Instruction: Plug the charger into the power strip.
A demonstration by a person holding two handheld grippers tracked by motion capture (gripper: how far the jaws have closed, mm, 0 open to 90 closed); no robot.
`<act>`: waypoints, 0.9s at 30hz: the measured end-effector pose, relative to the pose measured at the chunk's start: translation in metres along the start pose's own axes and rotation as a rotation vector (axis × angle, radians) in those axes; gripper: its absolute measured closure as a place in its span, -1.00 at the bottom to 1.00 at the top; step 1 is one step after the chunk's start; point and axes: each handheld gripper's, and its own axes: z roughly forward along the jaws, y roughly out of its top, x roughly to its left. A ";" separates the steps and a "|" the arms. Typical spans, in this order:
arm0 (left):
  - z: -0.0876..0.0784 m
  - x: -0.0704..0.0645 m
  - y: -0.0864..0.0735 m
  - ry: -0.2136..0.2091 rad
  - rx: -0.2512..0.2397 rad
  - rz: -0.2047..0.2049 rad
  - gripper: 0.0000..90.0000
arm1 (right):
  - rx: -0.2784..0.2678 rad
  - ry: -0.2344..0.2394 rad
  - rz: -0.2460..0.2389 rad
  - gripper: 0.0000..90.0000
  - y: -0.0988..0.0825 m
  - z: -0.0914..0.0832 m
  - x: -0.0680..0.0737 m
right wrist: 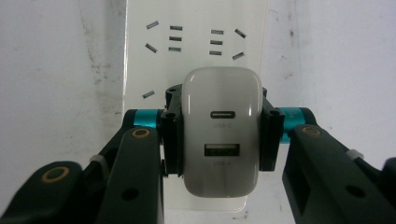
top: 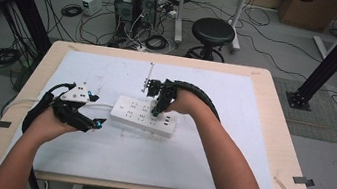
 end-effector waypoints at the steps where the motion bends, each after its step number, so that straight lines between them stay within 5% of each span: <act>1: -0.001 0.001 0.001 0.001 0.013 0.017 -0.59 | 0.031 -0.003 0.004 0.41 0.001 0.003 0.001; 13: 0.002 0.000 0.002 0.005 0.010 0.008 -0.59 | 0.047 0.005 0.031 0.41 0.004 0.013 0.000; 25: 0.002 0.003 0.000 0.007 0.017 -0.002 -0.59 | -0.020 0.039 0.071 0.39 -0.005 0.013 -0.005; 27: 0.002 0.005 0.000 0.006 0.025 -0.001 -0.59 | -0.031 0.028 0.090 0.07 -0.006 0.011 -0.004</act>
